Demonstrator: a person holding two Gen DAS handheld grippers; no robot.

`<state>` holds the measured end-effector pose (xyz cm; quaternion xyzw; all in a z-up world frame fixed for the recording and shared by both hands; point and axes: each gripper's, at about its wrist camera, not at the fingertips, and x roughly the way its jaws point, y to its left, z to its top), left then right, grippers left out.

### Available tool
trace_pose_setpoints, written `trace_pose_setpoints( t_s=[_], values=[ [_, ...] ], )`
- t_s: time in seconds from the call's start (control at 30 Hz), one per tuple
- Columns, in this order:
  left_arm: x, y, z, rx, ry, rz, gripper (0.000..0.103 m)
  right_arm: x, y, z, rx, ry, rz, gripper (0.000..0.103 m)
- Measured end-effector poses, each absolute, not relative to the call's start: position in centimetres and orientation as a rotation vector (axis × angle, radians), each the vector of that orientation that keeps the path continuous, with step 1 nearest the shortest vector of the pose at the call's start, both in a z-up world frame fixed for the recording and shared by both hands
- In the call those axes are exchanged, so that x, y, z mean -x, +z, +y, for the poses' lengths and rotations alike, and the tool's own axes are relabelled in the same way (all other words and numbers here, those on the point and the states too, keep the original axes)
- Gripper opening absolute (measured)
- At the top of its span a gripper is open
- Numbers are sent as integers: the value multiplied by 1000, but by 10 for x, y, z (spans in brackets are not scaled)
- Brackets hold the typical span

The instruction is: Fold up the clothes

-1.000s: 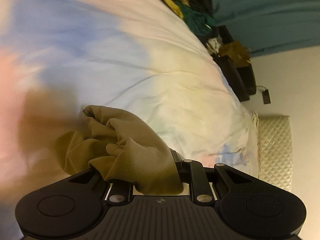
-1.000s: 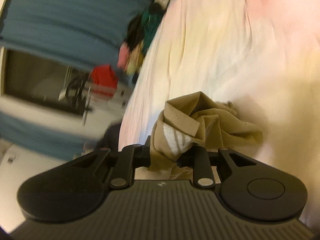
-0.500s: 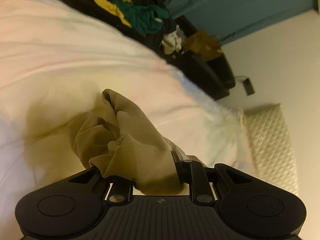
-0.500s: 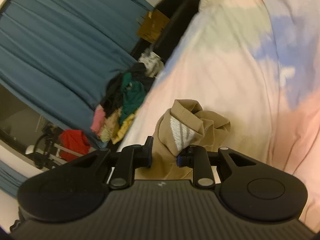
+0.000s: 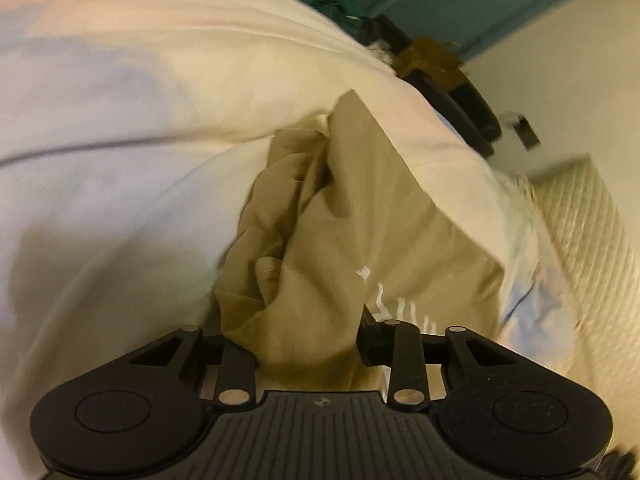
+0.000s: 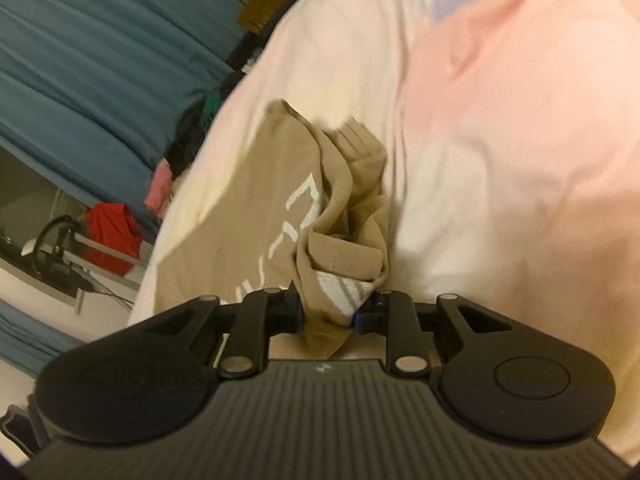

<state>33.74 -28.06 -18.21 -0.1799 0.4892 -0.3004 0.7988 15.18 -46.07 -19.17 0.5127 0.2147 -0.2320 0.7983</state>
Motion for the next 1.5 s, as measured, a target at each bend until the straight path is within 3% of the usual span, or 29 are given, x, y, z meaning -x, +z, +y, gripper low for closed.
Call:
trace_pose_setpoints(
  t_s=[0.07,0.27,0.3,0.33,0.37,0.4,0.43,0.53,0.7,1.03,1.27,1.5],
  values=[
    [-330,-173,-279,338,-655,1040,38,-152,-186,-463,-1116,-510,502,31],
    [-297,-119,-276,175,-666,987,74,-135,-136,-458,-1066,-580,579,33],
    [-292,-108,-279,154,-667,972,79,-131,-125,-454,-1031,-578,579,43],
    [-283,-94,-275,138,-675,947,81,-124,-115,-449,-997,-569,567,63],
    [-272,-81,-272,120,-682,912,82,-117,-105,-443,-965,-555,549,74],
    [-262,-68,-271,100,-690,874,83,-111,-94,-437,-933,-541,528,93],
    [-255,-55,-272,80,-692,840,84,-104,-82,-432,-900,-527,505,96],
    [-228,-18,-269,32,-688,739,102,-84,-48,-411,-789,-500,459,95],
    [-180,36,-245,-1,-683,636,103,-54,5,-376,-626,-463,408,95],
    [-90,106,-182,-58,-671,467,103,-5,55,-307,-422,-431,334,95],
    [-38,115,-144,-51,-609,299,103,22,63,-265,-302,-426,259,95],
    [-18,95,-125,-30,-589,288,103,25,43,-241,-240,-436,230,95]
  ],
)
